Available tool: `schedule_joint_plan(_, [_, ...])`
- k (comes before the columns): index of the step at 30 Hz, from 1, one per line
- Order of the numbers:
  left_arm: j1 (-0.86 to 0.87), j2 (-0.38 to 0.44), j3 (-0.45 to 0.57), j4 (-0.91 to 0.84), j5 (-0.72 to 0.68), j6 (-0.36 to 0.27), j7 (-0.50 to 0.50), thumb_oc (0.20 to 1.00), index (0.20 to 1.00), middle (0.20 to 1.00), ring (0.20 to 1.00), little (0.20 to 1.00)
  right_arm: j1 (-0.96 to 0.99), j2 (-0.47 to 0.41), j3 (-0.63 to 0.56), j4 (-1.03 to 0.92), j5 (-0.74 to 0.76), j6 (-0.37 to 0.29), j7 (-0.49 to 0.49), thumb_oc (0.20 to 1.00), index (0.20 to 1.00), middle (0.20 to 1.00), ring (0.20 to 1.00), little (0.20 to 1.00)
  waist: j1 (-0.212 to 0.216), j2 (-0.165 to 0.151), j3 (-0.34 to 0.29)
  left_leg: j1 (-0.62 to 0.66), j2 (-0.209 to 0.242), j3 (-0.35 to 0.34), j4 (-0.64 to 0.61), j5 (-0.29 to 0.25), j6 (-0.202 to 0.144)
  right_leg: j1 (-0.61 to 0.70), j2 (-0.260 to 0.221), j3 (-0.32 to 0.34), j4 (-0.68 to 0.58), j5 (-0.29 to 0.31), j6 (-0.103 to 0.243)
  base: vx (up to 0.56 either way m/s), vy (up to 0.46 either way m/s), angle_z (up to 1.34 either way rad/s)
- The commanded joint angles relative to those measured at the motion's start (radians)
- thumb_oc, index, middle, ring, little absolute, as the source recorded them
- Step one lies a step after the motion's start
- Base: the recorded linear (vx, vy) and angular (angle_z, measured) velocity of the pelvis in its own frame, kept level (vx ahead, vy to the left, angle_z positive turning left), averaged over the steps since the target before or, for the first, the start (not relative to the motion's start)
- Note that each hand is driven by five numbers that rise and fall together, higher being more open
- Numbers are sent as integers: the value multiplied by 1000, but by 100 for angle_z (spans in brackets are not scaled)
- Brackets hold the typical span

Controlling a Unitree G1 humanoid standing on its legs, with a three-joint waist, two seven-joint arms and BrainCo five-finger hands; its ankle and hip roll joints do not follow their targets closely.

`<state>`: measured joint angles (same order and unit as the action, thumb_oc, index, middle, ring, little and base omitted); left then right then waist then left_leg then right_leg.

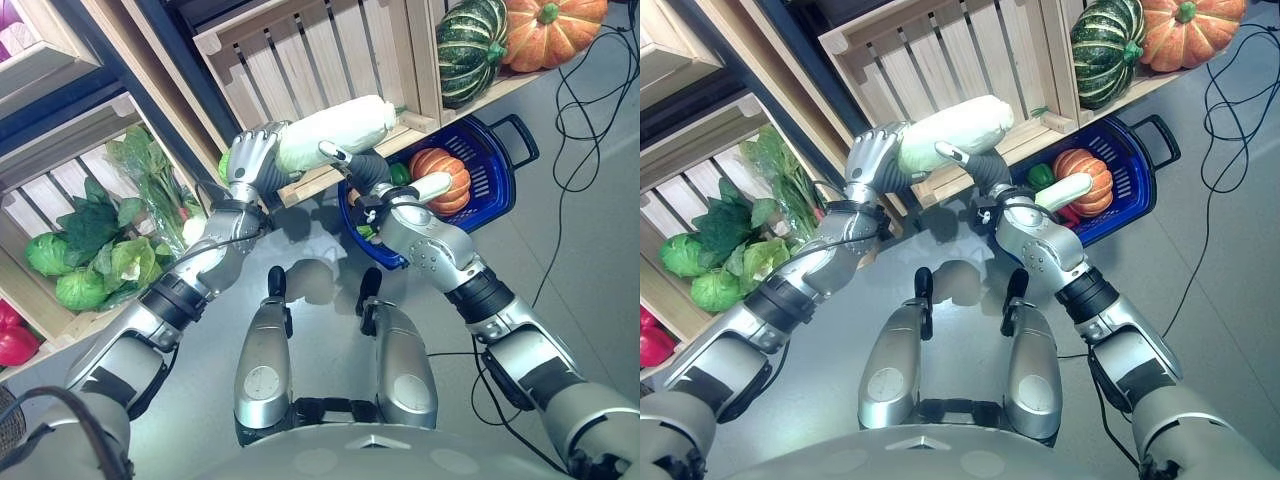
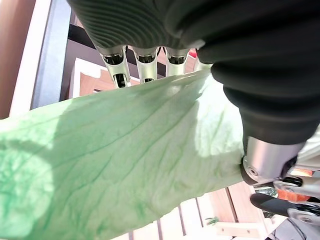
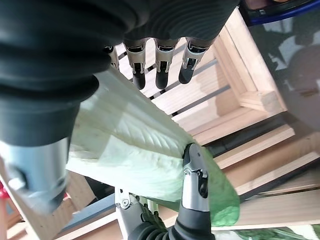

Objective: Pick up fruits and vegetables into the basket

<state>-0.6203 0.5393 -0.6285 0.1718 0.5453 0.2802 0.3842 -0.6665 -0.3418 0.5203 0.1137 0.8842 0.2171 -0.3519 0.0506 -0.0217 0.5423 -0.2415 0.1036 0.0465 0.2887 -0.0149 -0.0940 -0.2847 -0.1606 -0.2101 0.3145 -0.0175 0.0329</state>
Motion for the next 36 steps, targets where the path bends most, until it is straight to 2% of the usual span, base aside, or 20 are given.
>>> schedule_joint_plan(1, [-35, -67, -112, -69, 9, -66, -17, 200, 200, 200, 200, 200, -77, 103, 28, -107, 9, -109, 58, 200, 200, 200, 200, 200, -4, -20, -64, 0, -30, 40, -17, -85, 60, 53, -11, 43, -48, -52, 58, 0, 0, 0])
schedule_joint_plan(7, [-45, -75, -118, -65, -15, -50, -17, 200, 200, 200, 200, 200, -100, 104, 26, -124, -42, -125, 29, 200, 200, 200, 200, 200, -8, -9, -69, 3, -31, 41, -21, -82, 58, 51, -16, 45, -48, -53, 60, 0, 0, 0])
schedule_joint_plan(8, [-45, -76, -117, -67, -23, -52, -17, 219, 219, 219, 219, 219, -102, 105, 24, -124, -50, -125, 28, 200, 200, 200, 200, 200, -8, -7, -70, 3, -31, 41, -23, -81, 58, 52, -16, 45, -50, -53, 59, 0, 0, 0])
schedule_joint_plan(9, [-44, -77, -117, -67, -29, -54, -21, 379, 379, 379, 379, 379, -103, 104, 24, -125, -54, -126, 31, 200, 200, 200, 200, 200, -8, -6, -70, 4, -31, 42, -23, -81, 58, 52, -17, 45, -50, -53, 59, 0, 0, 0])
schedule_joint_plan(10, [-42, -79, -115, -68, -47, -55, -27, 573, 573, 573, 573, 573, -104, 100, 24, -126, -56, -129, 38, 200, 200, 200, 200, 200, -9, -5, -70, 5, -30, 43, -24, -81, 58, 53, -17, 44, -51, -53, 59, 0, 0, 0])
schedule_joint_plan(11, [-37, -82, -113, -70, -75, -55, -52, 1000, 1000, 1000, 1000, 1000, -105, 98, 22, -130, -69, -126, 37, 200, 200, 200, 200, 200, -9, -1, -70, 6, -30, 43, -26, -79, 57, 53, -18, 43, -52, -53, 59, 0, 0, 0])
schedule_joint_plan(14, [-25, -95, -111, -58, -163, -43, -87, 1000, 1000, 1000, 1000, 1000, -108, 91, 18, -140, -94, -120, 39, 200, 200, 200, 200, 200, -12, 4, -72, 7, -29, 44, -26, -78, 57, 50, -18, 43, -47, -54, 59, 0, 0, 0])
schedule_joint_plan(19, [4, -96, -103, -31, -254, -24, -86, 1000, 1000, 1000, 1000, 1000, -114, 74, 1, -164, -127, -115, 35, 200, 200, 200, 200, 200, -15, 12, -73, 11, -27, 47, -31, -74, 57, 48, -17, 40, -45, -55, 59, 0, 0, 0])
schedule_joint_plan(24, [64, -74, -73, -12, -276, -12, -73, 1000, 1000, 1000, 1000, 1000, -107, 43, -40, -203, -172, -110, 39, 200, 200, 200, 200, 200, -12, 22, -69, 6, -27, 45, -28, -70, 56, 44, -14, 34, -37, -58, 55, 0, 0, 0])
schedule_joint_plan(29, [154, -53, -24, 16, -340, -28, -62, 1000, 1000, 1000, 1000, 1000, -85, -7, -95, -259, -207, -112, 56, 200, 200, 200, 200, 200, -8, 30, -62, -2, -25, 45, -24, -66, 54, 34, -10, 26, -26, -61, 52, -27, -34, 0])
schedule_joint_plan(36, [346, 1, 100, 111, -402, -61, -61, 1000, 1000, 1000, 1000, 1000, 9, -128, -245, -362, -348, -146, 101, 200, 200, 200, 200, 200, -18, 47, -39, -18, -15, 58, -16, -58, 50, 6, 0, 17, 0, -68, 43, -42, -32, -3])
